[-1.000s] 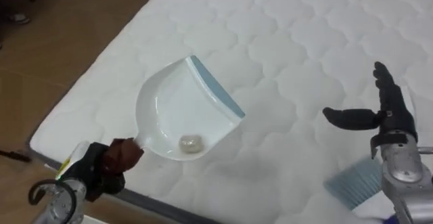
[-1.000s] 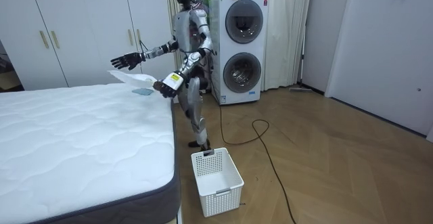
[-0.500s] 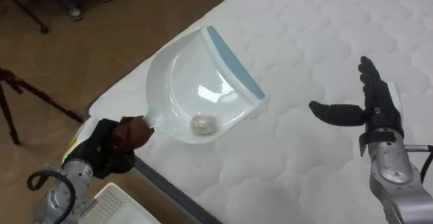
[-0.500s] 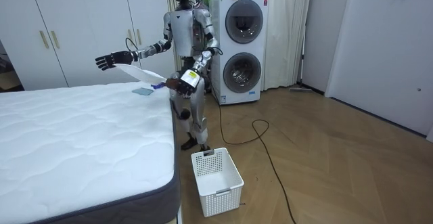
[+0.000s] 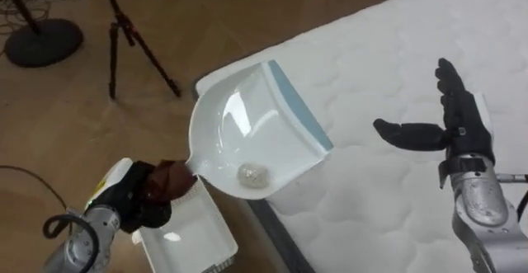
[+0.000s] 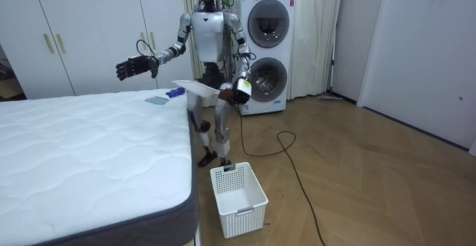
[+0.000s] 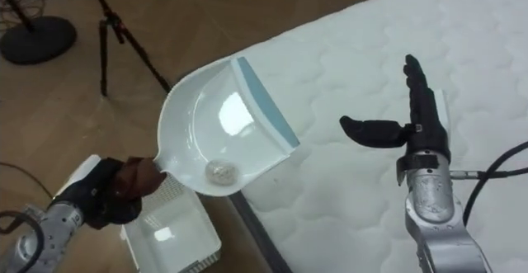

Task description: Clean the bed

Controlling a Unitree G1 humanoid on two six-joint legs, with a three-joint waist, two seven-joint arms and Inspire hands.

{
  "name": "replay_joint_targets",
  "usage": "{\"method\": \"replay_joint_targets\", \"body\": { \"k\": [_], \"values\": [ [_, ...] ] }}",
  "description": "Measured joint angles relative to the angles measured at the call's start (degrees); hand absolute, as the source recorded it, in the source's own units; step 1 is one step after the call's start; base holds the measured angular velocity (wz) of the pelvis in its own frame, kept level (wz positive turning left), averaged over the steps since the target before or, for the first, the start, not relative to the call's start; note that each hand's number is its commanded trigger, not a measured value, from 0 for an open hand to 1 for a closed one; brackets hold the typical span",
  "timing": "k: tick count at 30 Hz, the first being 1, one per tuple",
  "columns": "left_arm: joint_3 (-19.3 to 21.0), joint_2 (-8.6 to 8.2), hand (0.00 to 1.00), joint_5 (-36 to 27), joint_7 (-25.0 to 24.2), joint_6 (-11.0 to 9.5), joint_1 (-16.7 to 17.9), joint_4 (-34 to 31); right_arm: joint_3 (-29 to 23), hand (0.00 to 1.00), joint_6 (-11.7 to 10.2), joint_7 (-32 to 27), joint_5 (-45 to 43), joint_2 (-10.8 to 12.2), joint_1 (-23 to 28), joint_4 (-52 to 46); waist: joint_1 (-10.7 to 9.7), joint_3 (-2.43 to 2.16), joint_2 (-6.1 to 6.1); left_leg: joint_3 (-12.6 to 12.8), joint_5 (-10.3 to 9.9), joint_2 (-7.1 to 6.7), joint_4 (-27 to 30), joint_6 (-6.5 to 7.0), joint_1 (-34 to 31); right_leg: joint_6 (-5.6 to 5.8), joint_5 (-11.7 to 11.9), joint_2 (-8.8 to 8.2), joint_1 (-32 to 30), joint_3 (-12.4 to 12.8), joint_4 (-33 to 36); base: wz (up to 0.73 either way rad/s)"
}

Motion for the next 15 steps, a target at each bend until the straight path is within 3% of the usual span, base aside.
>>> {"method": "replay_joint_targets", "body": {
  "k": [3, 5, 6, 7, 8, 9, 10, 11, 12, 13, 14, 15],
  "values": [
    [0.36, -0.24, 1.00, 0.06, -0.01, 0.03, 0.12, 0.02, 0.09, 0.00, 0.00, 0.37, 0.28, 0.46, 0.06, 0.24, 0.39, 0.07, -0.21, -2.31, 0.05, -1.02, 0.91, 0.29, -0.95, -0.23, -0.02, 0.22, 0.21, -1.24, 0.00, 0.43],
    [0.22, -0.89, 1.00, 0.81, -0.03, 0.01, 0.43, 0.14, -0.09, 0.00, -0.18, 0.27, 0.33, 0.45, 0.04, 1.02, -0.58, 0.13, -0.23, -4.74, 0.60, -2.33, 1.07, 0.80, -1.41, -0.52, -0.17, 0.03, 1.11, -2.64, 0.06, 0.66],
    [0.17, -1.01, 1.00, 1.17, -0.09, -0.01, 0.43, 0.13, -0.18, 0.00, -0.18, 0.17, 0.33, 0.44, 0.03, 1.14, -1.04, 0.13, -0.22, -4.79, 0.63, -2.58, 1.43, 0.85, -1.88, -0.50, -0.35, -0.15, 1.21, -3.59, 0.04, 0.93],
    [0.18, -1.12, 1.00, 1.98, -0.19, -0.03, 0.31, 0.12, -0.22, 0.00, -0.56, 0.04, 0.21, 0.43, 0.02, 1.51, -2.52, 0.21, 0.06, -1.45, 0.60, -1.80, 2.58, 0.94, -3.68, -0.42, -0.73, -0.69, 1.61, -6.38, -0.07, 1.16],
    [0.07, -1.11, 1.00, 2.76, -0.45, 0.01, -0.12, 0.13, -0.23, 0.00, -0.75, 0.00, 0.35, 0.48, 0.11, 2.20, -4.56, 0.44, 0.33, 8.54, 0.21, 1.40, 3.30, 1.48, -5.66, -0.18, -1.77, -0.94, 1.99, -9.42, 0.33, 1.20],
    [-0.24, -1.11, 1.00, 3.22, -0.45, 0.03, -0.14, 0.14, -0.23, 0.00, -0.75, 0.04, 0.55, 0.52, 0.11, 2.76, -4.83, 0.51, 0.46, 14.67, -0.26, 3.19, 3.64, 1.66, -6.20, -0.29, -2.56, -1.14, 2.02, -10.53, 0.99, 0.84],
    [-1.08, -1.19, 1.00, 3.99, -0.55, 0.05, -0.06, 0.26, -0.23, 0.00, -0.73, 0.02, 1.06, 0.58, 0.20, 3.76, -4.59, 0.61, 0.56, 19.38, -1.94, 4.48, 4.60, 0.69, -6.13, -0.01, -4.05, -2.15, 1.53, -11.10, 2.84, 0.28],
    [-1.64, -1.19, 1.00, 4.65, -1.08, 0.12, 0.13, 0.72, -0.05, 0.00, -0.70, 0.29, 1.72, 0.83, 0.41, 3.89, -4.49, 0.45, 0.08, 17.78, -1.73, 2.25, 3.01, -4.63, -5.43, 0.20, -4.36, -3.87, 0.76, -11.19, 3.42, 0.34],
    [-1.69, -1.15, 1.00, 5.07, -1.42, 0.13, 0.07, 0.96, -0.08, 0.00, -0.69, 0.49, 1.94, 1.04, 0.64, 3.75, -5.59, 0.14, -0.82, 18.36, -1.64, 1.57, 2.89, -6.66, -5.30, 0.10, -4.10, -5.43, 0.75, -12.20, 3.15, 0.40],
    [-1.85, -0.74, 1.00, 5.04, -1.51, -0.12, 0.04, 0.87, -0.18, 0.00, -0.72, 0.78, 1.66, 1.25, 0.64, 3.34, -5.74, 0.15, -0.59, 22.10, -4.96, 6.20, 9.25, -2.08, -5.64, 1.23, -4.37, -6.59, 1.12, -14.42, 4.41, 0.15],
    [-2.10, -0.30, 1.00, 5.00, -1.47, -0.12, -0.22, 1.00, -0.17, 0.00, -0.68, 0.87, 1.81, 1.45, 0.03, 3.31, -4.28, 0.64, 1.18, 21.54, -9.59, 8.98, 13.18, -1.04, -5.91, 2.51, -5.46, -6.39, 1.03, -14.81, 7.89, -0.17],
    [-2.27, 0.02, 1.00, 5.01, -1.48, -0.03, -0.23, 1.04, -0.09, 0.00, -0.51, 0.96, 1.91, 1.83, -0.02, 3.34, -3.88, 0.76, 1.84, 19.90, -10.83, 8.68, 13.71, 0.76, -5.68, 2.86, -5.78, -5.56, 1.03, -14.05, 8.66, -0.05]
  ]
}}
